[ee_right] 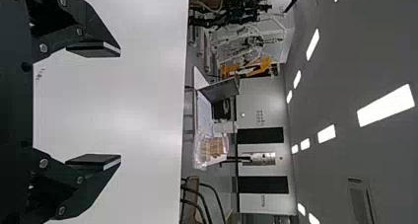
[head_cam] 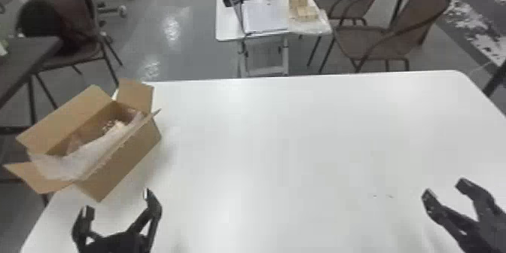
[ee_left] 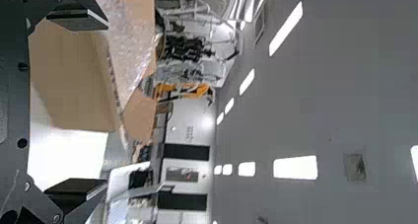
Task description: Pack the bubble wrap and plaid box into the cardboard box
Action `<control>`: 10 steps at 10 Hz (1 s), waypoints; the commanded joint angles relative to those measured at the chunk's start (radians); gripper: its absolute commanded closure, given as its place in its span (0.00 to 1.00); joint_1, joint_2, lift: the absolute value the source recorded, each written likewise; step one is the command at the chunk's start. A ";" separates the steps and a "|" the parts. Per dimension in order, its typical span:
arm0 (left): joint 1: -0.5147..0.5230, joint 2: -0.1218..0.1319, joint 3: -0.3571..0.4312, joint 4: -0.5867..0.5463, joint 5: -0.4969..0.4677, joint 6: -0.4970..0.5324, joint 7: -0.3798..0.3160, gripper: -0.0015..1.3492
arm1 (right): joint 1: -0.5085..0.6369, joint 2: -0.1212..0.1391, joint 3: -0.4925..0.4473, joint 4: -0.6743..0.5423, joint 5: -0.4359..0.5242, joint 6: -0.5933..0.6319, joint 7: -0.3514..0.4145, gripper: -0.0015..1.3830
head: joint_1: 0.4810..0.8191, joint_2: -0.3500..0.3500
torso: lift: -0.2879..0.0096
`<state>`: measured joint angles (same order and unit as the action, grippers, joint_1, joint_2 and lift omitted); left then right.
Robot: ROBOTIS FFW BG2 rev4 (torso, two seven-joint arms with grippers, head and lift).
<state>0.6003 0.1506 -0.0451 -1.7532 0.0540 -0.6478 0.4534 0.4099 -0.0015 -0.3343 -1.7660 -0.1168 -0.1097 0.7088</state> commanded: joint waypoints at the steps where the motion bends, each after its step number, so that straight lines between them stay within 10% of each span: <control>1: 0.049 0.030 -0.016 0.000 -0.008 0.040 -0.067 0.13 | 0.033 0.002 0.005 -0.006 0.046 -0.038 -0.020 0.36 | 0.63 0.60 | 0.56; 10: 0.121 0.053 -0.048 0.001 -0.006 0.082 -0.139 0.13 | 0.158 0.002 0.057 0.034 0.086 -0.231 -0.088 0.36 | 0.63 0.53 | 0.56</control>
<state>0.7194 0.2024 -0.0923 -1.7511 0.0467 -0.5657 0.3140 0.5638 -0.0015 -0.2824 -1.7328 -0.0303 -0.3368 0.6212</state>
